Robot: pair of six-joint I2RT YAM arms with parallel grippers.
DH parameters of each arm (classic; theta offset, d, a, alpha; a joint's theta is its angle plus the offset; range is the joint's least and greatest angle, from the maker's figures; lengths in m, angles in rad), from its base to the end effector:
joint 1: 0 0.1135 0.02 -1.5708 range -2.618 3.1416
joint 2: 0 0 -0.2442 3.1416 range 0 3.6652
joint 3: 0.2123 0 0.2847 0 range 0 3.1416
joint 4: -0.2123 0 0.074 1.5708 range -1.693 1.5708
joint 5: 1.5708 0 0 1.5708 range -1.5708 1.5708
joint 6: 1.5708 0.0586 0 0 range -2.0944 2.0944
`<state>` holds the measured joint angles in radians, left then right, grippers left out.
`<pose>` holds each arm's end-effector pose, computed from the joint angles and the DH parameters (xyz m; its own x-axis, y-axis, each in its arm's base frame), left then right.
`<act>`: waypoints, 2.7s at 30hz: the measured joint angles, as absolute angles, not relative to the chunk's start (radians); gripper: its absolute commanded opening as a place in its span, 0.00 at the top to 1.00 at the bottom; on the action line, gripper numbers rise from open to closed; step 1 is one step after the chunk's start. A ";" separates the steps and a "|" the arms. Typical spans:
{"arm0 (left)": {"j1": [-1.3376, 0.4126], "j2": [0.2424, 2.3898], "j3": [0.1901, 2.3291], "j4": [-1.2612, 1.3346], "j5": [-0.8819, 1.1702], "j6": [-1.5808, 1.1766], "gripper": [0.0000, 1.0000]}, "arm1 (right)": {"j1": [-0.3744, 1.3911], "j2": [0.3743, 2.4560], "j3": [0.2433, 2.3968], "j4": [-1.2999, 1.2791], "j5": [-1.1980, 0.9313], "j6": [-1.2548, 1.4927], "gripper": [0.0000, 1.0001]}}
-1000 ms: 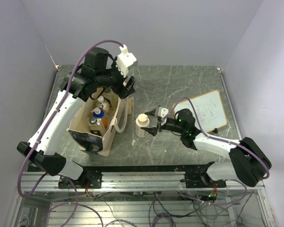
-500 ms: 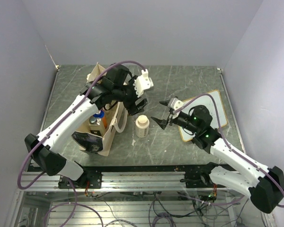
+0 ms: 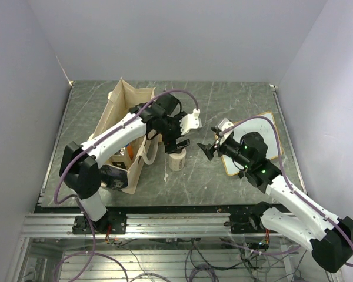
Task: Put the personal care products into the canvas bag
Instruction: Pick up the care product from the center of the board, then place the care product in the canvas bag.
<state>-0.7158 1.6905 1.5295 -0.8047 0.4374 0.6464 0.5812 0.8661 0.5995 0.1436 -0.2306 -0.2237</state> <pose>0.2899 -0.2850 0.2660 -0.0278 0.7473 -0.6639 0.9934 0.0943 0.0645 0.2235 0.1628 0.2680 0.0606 -0.2186 -0.9739 -0.7288 0.6570 -0.1928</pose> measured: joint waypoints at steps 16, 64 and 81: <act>-0.738 1.732 1.521 -0.841 0.462 0.719 0.19 | 0.535 0.916 0.598 0.149 -0.220 -0.183 0.23; -0.745 1.677 1.636 -0.904 0.428 0.672 0.93 | 0.466 1.008 0.653 0.135 -0.284 -0.184 0.23; -0.685 1.475 2.059 -1.045 0.416 0.531 0.93 | 0.464 1.206 0.957 0.002 -0.317 -0.168 0.29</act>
<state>-0.6849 1.4754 2.0586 -1.0447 0.4160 0.5308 0.4641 1.2060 0.9565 0.0025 -0.3172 -0.1680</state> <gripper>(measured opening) 0.577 0.727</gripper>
